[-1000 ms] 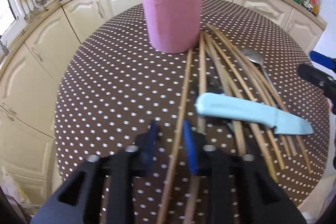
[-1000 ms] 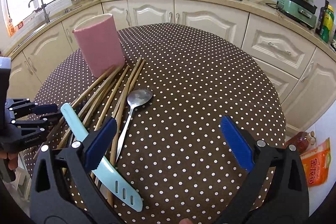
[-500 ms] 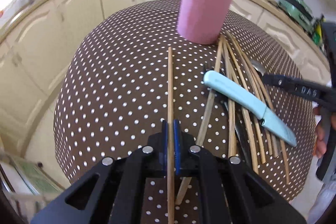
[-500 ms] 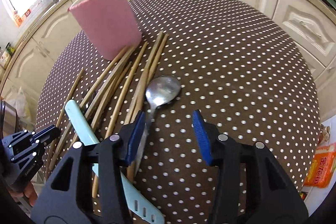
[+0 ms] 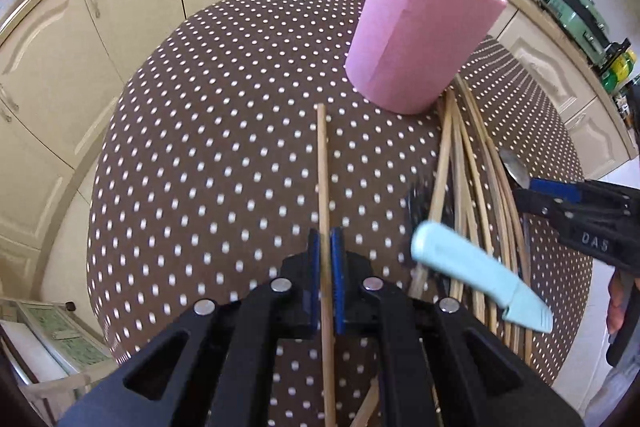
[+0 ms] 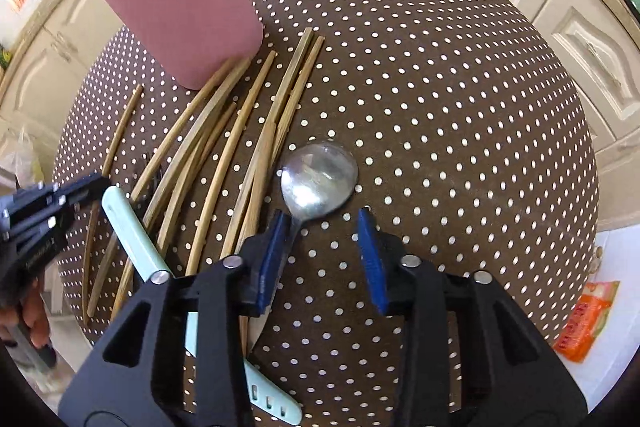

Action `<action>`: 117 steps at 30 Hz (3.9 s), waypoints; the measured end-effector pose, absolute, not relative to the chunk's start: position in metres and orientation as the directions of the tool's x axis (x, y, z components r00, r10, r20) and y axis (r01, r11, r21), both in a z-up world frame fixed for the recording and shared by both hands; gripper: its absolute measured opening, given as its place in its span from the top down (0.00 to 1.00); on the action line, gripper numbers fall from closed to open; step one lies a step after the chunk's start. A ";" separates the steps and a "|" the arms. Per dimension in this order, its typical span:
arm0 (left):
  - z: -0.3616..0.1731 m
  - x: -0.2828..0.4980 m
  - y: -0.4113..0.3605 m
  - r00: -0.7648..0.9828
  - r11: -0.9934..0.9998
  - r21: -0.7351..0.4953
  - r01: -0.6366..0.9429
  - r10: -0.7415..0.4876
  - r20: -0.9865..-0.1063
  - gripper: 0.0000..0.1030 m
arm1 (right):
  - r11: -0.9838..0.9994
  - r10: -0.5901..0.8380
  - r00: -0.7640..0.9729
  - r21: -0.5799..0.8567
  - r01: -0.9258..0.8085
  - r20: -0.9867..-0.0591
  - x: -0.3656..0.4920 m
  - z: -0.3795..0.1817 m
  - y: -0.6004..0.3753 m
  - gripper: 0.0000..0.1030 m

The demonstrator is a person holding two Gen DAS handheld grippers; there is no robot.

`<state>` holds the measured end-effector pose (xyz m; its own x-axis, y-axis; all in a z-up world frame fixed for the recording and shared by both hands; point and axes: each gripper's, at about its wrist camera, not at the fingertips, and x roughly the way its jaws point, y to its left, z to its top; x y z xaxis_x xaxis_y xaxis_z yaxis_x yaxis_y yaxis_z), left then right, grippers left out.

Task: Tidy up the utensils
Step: 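Grasp the steel spoon by its handle with the right gripper, then lower the chopstick and spoon into the pink cup with both grippers and release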

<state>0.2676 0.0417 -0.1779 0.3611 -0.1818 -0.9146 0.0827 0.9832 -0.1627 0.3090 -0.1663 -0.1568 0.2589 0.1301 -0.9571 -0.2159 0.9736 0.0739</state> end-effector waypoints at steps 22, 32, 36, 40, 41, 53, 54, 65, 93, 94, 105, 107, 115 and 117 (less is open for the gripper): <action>-0.084 0.229 0.063 0.729 0.974 -0.189 0.126 -0.220 -0.648 0.95 | 0.932 0.343 0.523 0.214 -0.292 -0.781 0.317 -0.067 -0.205 0.95; -0.065 0.243 0.047 0.750 0.971 -0.197 0.138 -0.232 -0.620 0.95 | 0.935 0.319 0.458 0.198 -0.293 -0.830 0.315 -0.089 -0.187 0.84; -0.077 0.251 0.045 0.723 0.969 -0.212 0.128 -0.238 -0.649 0.95 | 0.935 0.300 0.427 0.174 -0.309 -0.853 0.325 -0.120 -0.176 0.47; -0.089 0.251 0.047 0.714 0.970 -0.207 0.128 -0.234 -0.659 0.95 | 0.926 0.303 0.406 0.166 -0.338 -0.863 0.334 -0.132 -0.166 0.70; -0.091 0.251 0.048 0.712 0.970 -0.209 0.126 -0.235 -0.662 0.95 | 0.928 0.294 0.409 0.155 -0.339 -0.864 0.337 -0.134 -0.163 0.74; -0.105 0.251 0.055 0.691 0.968 -0.224 0.116 -0.241 -0.682 0.95 | 0.907 0.307 0.320 0.173 -0.385 -0.896 0.336 -0.149 -0.155 0.77; -0.105 0.251 0.055 0.690 0.968 -0.225 0.115 -0.240 -0.682 0.95 | 0.905 0.311 0.322 0.175 -0.387 -0.894 0.334 -0.147 -0.155 0.77; -0.107 0.249 0.056 0.682 0.967 -0.226 0.115 -0.242 -0.690 0.95 | 0.917 0.271 0.313 0.145 -0.372 -0.910 0.330 -0.149 -0.160 0.77; -0.083 0.239 0.049 0.736 0.955 -0.248 0.164 -0.286 -0.614 0.95 | 0.938 0.274 0.437 0.138 -0.319 -0.857 0.365 -0.129 -0.203 0.97; -0.078 0.237 0.051 0.749 0.951 -0.259 0.168 -0.293 -0.593 0.95 | 0.937 0.289 0.460 0.149 -0.318 -0.840 0.360 -0.122 -0.210 0.97; -0.022 0.235 0.046 0.870 0.919 -0.307 0.246 -0.349 -0.349 0.95 | 0.897 0.439 0.726 0.216 -0.384 -0.530 0.341 -0.014 -0.214 0.97; -0.013 0.240 0.042 0.896 0.912 -0.311 0.268 -0.355 -0.268 0.95 | 0.891 0.454 0.760 0.222 -0.396 -0.465 0.347 0.000 -0.201 0.97; 0.013 0.263 0.015 0.960 0.932 -0.247 0.267 -0.280 -0.018 0.95 | 0.866 0.477 0.849 0.286 -0.410 -0.227 0.367 0.027 -0.182 0.96; 0.013 0.268 0.012 0.969 0.940 -0.240 0.243 -0.246 0.018 0.95 | 0.867 0.465 0.869 0.284 -0.409 -0.167 0.366 0.026 -0.177 0.96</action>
